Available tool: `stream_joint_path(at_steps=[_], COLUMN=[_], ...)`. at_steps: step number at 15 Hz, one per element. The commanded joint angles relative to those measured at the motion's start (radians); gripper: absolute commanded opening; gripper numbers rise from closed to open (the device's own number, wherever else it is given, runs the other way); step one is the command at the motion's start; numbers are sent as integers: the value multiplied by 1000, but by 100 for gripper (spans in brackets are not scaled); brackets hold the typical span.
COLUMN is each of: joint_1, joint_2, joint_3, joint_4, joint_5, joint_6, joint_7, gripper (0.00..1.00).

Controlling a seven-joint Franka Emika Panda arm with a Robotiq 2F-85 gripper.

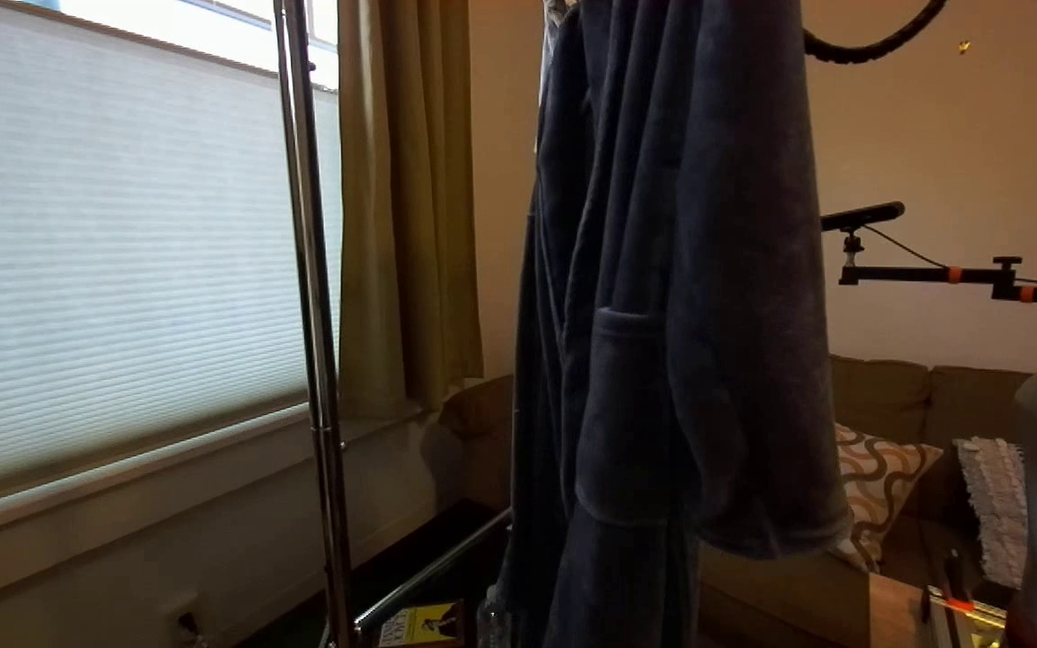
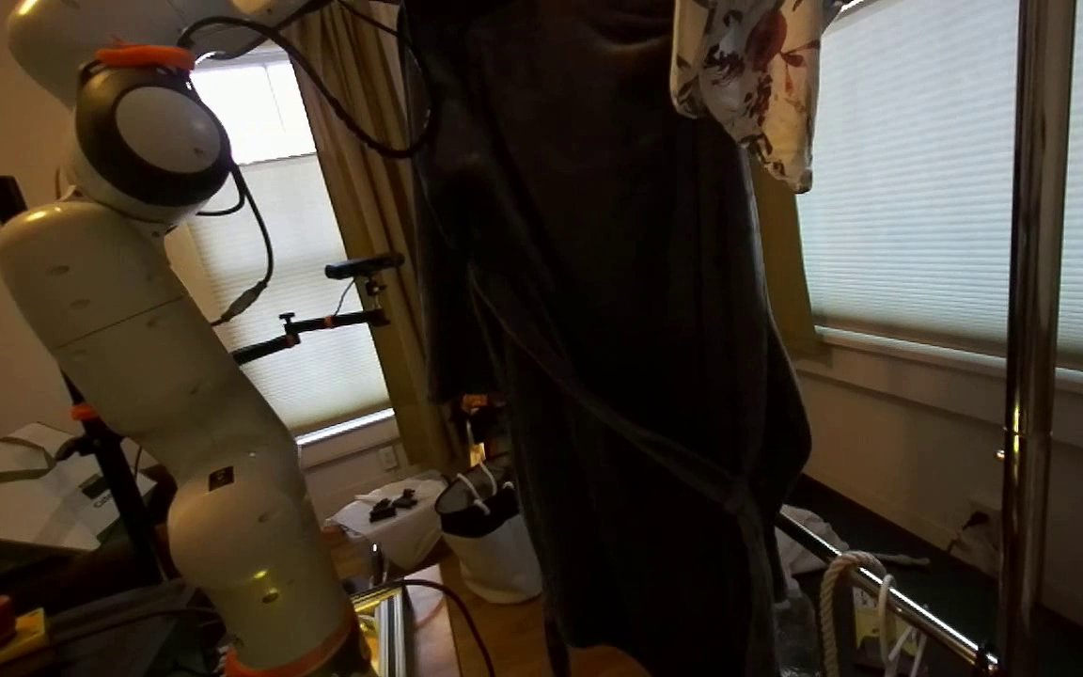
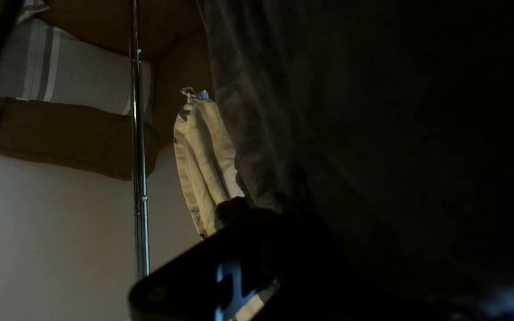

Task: Move the robe from the top to the bottom of the clothing rack

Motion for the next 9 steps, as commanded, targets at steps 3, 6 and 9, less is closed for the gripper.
stream_joint_path(at_steps=[3,6,9], joint_1=[100,129,57], joint_2=[-210,-301,-370], joint_3=[-48,-80,-103], joint_4=[-327,-489,-673], joint_5=[252,388,582], joint_6=[10,-31,7], joint_7=[40,94,115], gripper=[2,2,3])
